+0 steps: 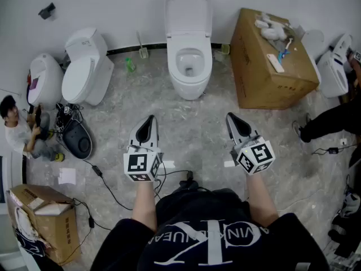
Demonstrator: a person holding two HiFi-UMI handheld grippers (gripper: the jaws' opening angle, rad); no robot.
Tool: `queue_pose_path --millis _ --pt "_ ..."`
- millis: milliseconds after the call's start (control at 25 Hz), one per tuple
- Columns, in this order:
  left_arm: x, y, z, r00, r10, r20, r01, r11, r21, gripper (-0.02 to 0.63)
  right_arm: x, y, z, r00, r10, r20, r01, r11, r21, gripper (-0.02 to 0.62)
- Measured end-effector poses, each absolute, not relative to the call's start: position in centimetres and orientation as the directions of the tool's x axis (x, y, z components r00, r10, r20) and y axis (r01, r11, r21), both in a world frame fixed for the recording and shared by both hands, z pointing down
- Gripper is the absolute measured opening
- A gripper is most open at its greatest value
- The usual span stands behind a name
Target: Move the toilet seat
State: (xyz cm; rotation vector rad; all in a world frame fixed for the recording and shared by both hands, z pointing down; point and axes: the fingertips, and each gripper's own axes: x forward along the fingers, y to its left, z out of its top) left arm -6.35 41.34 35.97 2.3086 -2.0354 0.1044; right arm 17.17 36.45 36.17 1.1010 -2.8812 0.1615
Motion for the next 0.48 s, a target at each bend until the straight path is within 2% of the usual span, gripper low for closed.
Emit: queue_pose_path --millis 480 --pt "-8.2 41.3 35.8 0.12 -0.989 0.091 -0.993 -0.121 -0.008 0.005 15.9 36.3 36.4 -0.742 -0.666 0.081 -0.671 0.737 -0.083 0.009"
